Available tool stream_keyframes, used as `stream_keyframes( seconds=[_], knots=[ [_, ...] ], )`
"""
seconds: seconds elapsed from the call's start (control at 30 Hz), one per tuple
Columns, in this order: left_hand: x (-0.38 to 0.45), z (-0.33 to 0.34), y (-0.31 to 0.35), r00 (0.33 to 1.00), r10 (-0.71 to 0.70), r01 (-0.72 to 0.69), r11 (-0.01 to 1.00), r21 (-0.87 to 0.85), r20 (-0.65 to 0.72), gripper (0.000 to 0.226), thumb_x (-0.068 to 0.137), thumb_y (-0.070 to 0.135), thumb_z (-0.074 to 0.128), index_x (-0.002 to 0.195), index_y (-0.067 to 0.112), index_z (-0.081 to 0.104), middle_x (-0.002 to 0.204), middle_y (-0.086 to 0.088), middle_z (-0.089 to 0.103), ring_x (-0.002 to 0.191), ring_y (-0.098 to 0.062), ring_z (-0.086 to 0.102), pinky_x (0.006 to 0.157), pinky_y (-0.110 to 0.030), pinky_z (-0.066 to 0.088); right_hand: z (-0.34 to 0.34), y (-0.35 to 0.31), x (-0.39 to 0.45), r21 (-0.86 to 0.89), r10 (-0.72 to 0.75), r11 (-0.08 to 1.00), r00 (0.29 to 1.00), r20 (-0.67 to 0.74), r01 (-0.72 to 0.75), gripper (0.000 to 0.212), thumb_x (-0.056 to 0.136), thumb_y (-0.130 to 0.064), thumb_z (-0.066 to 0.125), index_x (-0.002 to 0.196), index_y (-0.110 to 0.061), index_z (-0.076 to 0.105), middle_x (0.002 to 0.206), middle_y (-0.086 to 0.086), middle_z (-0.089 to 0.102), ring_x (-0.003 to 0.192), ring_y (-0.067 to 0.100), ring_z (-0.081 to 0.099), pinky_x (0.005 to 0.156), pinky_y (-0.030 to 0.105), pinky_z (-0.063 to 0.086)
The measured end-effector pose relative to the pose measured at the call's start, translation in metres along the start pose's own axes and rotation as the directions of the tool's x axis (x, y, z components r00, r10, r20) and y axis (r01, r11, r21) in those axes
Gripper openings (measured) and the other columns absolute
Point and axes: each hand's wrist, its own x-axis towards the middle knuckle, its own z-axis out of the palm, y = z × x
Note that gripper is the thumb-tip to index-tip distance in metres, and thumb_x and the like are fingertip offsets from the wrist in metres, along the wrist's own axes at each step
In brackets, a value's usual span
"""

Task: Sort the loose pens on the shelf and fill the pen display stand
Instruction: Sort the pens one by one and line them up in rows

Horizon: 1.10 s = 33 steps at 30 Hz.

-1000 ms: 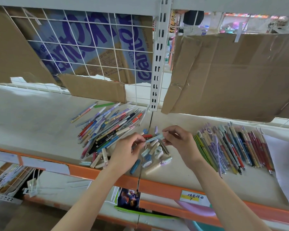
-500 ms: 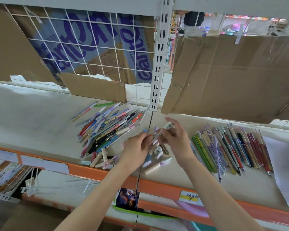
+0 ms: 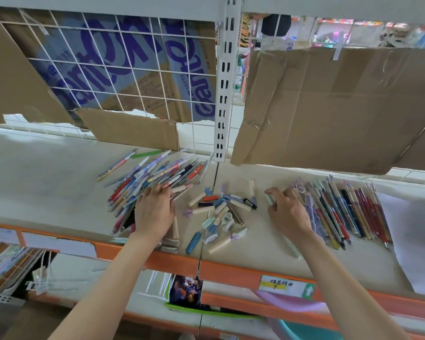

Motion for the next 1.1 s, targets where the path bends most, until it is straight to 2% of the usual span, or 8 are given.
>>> stream_keyframes(
  seconds=[0.2,0.33,0.47,0.67,0.73,0.83,0.97,1.1],
  knots=[
    [-0.002,-0.004,-0.001,1.0,0.011,-0.011,1.0,0.001,-0.014,0.015,0.089,0.021,0.057,0.097,0.012,0.065,0.1,-0.005,0.059,0.096,-0.023,0.055,0.077,-0.032,0.042,-0.001,-0.003,0.002,-0.152,0.06,0.986,0.998,-0.023,-0.063,0.037,0.091,-0.014,0.045,0.125,-0.024,0.056,0.121,0.01,0.04,0.098,0.031,0.054,0.066,0.031,0.041],
    [-0.003,-0.006,-0.001,1.0,0.025,-0.025,1.0,0.013,-0.011,0.014,0.089,0.02,0.058,0.095,0.011,0.066,0.098,-0.007,0.06,0.095,-0.025,0.055,0.075,-0.034,0.043,-0.001,-0.016,-0.005,0.086,-0.151,0.984,0.986,-0.066,0.157,0.017,0.088,-0.011,0.057,0.1,-0.014,0.069,0.096,0.004,0.054,0.082,0.025,0.06,0.063,0.029,0.043],
    [-0.007,-0.007,-0.001,0.998,0.06,-0.06,0.998,0.02,-0.012,0.013,0.087,0.019,0.06,0.094,0.01,0.067,0.099,-0.007,0.059,0.095,-0.027,0.055,0.064,-0.032,0.043,-0.006,-0.031,-0.016,0.347,-0.451,0.86,0.876,0.174,0.374,0.007,0.082,-0.01,0.069,0.082,-0.016,0.07,0.083,-0.006,0.057,0.071,0.003,0.055,0.069,0.019,0.043],
    [-0.008,-0.004,-0.004,0.999,0.034,-0.034,0.999,-0.029,0.002,0.016,0.089,0.018,0.057,0.099,0.008,0.063,0.104,-0.008,0.056,0.099,-0.026,0.053,0.071,-0.034,0.046,-0.004,-0.035,-0.021,0.304,-0.415,0.902,0.814,0.407,0.307,0.019,0.082,-0.024,0.071,0.1,-0.018,0.072,0.097,-0.006,0.046,0.085,0.007,0.048,0.076,0.017,0.04],
    [-0.009,-0.005,-0.004,0.999,0.035,-0.036,0.998,-0.053,-0.014,0.016,0.087,0.015,0.059,0.099,0.006,0.063,0.103,-0.011,0.06,0.101,-0.029,0.053,0.077,-0.038,0.045,-0.003,-0.035,-0.019,0.277,-0.429,0.898,0.815,0.388,0.341,0.015,0.083,-0.023,0.07,0.097,-0.017,0.072,0.094,-0.007,0.046,0.084,0.009,0.049,0.075,0.019,0.04],
    [-0.01,-0.011,-0.002,0.996,0.074,-0.08,0.988,-0.131,-0.051,0.012,0.083,0.007,0.062,0.094,0.003,0.06,0.094,-0.013,0.064,0.097,-0.032,0.055,0.078,-0.041,0.043,-0.001,-0.035,-0.018,0.349,-0.471,0.855,0.857,0.209,0.384,0.005,0.083,-0.02,0.07,0.086,-0.017,0.071,0.081,-0.011,0.054,0.072,0.003,0.052,0.068,0.014,0.039],
    [-0.012,-0.019,0.006,0.982,0.17,-0.187,0.924,-0.334,-0.081,0.012,0.087,-0.002,0.056,0.099,-0.001,0.058,0.096,-0.013,0.061,0.083,-0.029,0.059,0.066,-0.035,0.046,0.003,-0.041,-0.013,0.565,-0.323,0.792,0.944,0.065,0.231,0.013,0.088,-0.018,0.063,0.093,-0.03,0.062,0.074,-0.011,0.061,0.064,-0.002,0.054,0.063,0.01,0.04],
    [-0.017,-0.027,0.019,0.978,0.196,-0.203,0.827,-0.525,-0.069,0.028,0.088,-0.007,0.053,0.111,0.005,0.064,0.105,-0.006,0.056,0.088,-0.01,0.054,0.078,-0.004,0.039,0.003,-0.049,-0.011,0.781,-0.213,0.62,0.974,0.076,0.075,0.04,0.095,-0.004,0.048,0.102,-0.041,0.061,0.07,-0.008,0.052,0.061,0.003,0.048,0.06,0.016,0.044]
  ],
)
